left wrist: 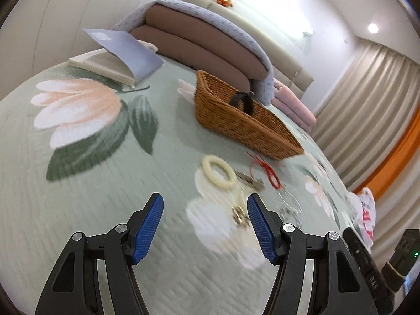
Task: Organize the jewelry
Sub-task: 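Grasp the cream bead bracelet with the left tool while the right tool grasps a silver charm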
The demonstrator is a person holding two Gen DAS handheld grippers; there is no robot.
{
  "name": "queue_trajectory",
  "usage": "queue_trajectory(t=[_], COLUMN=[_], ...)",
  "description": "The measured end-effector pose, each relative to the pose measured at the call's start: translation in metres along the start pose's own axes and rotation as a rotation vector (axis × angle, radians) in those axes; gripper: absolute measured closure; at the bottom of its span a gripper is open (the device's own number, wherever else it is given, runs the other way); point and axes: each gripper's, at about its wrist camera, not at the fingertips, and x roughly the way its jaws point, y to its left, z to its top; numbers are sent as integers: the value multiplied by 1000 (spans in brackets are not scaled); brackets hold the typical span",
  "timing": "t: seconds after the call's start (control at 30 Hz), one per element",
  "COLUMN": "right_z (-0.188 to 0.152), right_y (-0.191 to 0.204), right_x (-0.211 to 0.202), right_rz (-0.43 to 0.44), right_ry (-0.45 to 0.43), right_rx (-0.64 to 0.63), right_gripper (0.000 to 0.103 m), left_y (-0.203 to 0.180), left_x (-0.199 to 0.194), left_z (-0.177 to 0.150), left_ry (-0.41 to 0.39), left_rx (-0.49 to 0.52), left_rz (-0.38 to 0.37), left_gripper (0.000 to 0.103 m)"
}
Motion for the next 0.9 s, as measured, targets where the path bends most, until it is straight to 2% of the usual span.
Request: queue_trajectory(t=[0.13,0.2,0.23,0.27,0.33,0.47,0.63,0.73,0.77,0.9], right_z=[-15,-22,-25,-28,-33,-24,-9,-7,-9,-9], right_y=[28,39,43,45,47,26,4,3,3,16], right_x=[8,11,13,16,19,16,32,51,56,64], right_rz=[19,44,53,53,47,-2,40,39,27,6], right_ry=[57,75,85,98,121,121,226,290,308,323], right_rx=[-84,-110,-116,-126,-134,-72,-15,-14,-20,-74], right_gripper=[41,41,44,52,56,56,56,56,59,60], left_y=[-13,-10,-6,-3,6,9,-6,-13,-14,-16], left_x=[1,4,5,5,8,10,22,39,46,75], left_z=[-5,-4,-3,-3,-2,0,19,33,36,41], left_ry=[13,25,30,34,47,61,75,113,131,196], left_rx=[50,38,17,1,-41,-53,29,64,73,92], left_rz=[-6,0,-6,-15,-32,-49,23,52,60,107], left_gripper=[35,35,35,35,35,36,37,45,47,50])
